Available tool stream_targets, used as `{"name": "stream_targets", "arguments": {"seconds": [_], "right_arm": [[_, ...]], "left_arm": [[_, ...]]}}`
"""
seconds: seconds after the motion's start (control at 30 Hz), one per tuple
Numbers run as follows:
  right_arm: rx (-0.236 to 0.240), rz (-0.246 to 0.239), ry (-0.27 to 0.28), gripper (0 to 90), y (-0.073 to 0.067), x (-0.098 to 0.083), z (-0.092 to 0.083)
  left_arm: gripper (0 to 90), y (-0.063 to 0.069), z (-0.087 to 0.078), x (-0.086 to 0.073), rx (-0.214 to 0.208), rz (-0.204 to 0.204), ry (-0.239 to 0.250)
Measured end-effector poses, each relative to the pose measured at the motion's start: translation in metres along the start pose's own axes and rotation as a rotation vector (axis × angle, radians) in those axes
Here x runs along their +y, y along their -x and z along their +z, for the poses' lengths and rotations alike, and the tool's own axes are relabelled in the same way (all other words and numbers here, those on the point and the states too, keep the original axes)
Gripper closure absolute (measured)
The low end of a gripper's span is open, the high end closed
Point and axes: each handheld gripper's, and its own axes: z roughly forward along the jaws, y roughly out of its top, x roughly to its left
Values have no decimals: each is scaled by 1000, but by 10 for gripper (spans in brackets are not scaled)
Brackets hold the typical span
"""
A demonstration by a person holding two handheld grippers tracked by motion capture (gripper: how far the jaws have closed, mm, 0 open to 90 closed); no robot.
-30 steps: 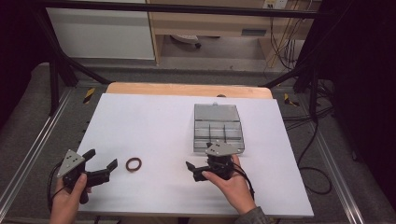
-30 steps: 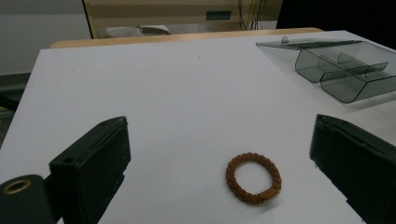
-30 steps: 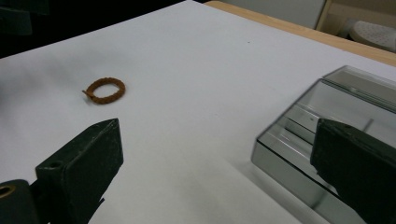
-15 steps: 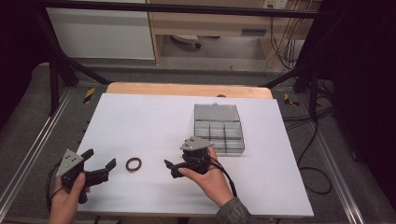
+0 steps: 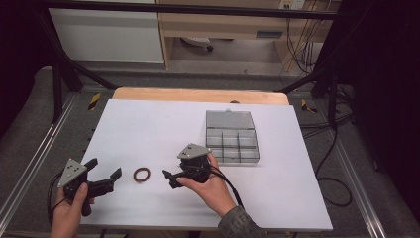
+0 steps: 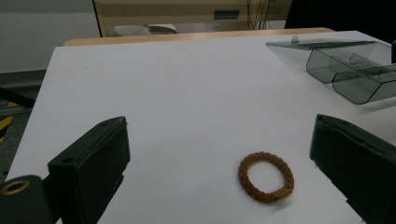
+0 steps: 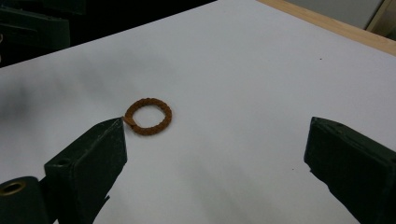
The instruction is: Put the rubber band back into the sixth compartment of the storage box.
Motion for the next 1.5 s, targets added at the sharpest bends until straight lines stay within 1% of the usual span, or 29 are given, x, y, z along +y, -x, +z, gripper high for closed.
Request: {"name": "stream_targets", "arguments": {"seconds": [0.3, 0.43, 0.53, 0.63, 0.67, 0.97, 1.27, 1.5], "right_arm": [[20, -2, -2, 77, -7, 3, 10], [36, -1, -10, 72, -12, 4, 20], [40, 2, -15, 62, -14, 3, 23], [63, 9, -16, 49, -18, 3, 33], [63, 9, -16, 49, -18, 3, 33], [95, -8, -45, 51, -32, 5, 54], [108, -19, -63, 60, -41, 8, 65], [124, -43, -81, 76, -47, 7, 71]], "left_arm": [[52, -2, -1, 0, 7, -5, 1], [52, -3, -1, 0, 8, -3, -3], [52, -4, -1, -1, 8, -6, -4], [52, -6, 0, -1, 13, -8, -5], [52, -6, 0, -1, 15, -9, -5], [51, -11, -1, -1, 26, -15, -6], [51, -12, -1, -2, 23, -17, -6], [51, -13, -1, -2, 25, -17, -7]]}}
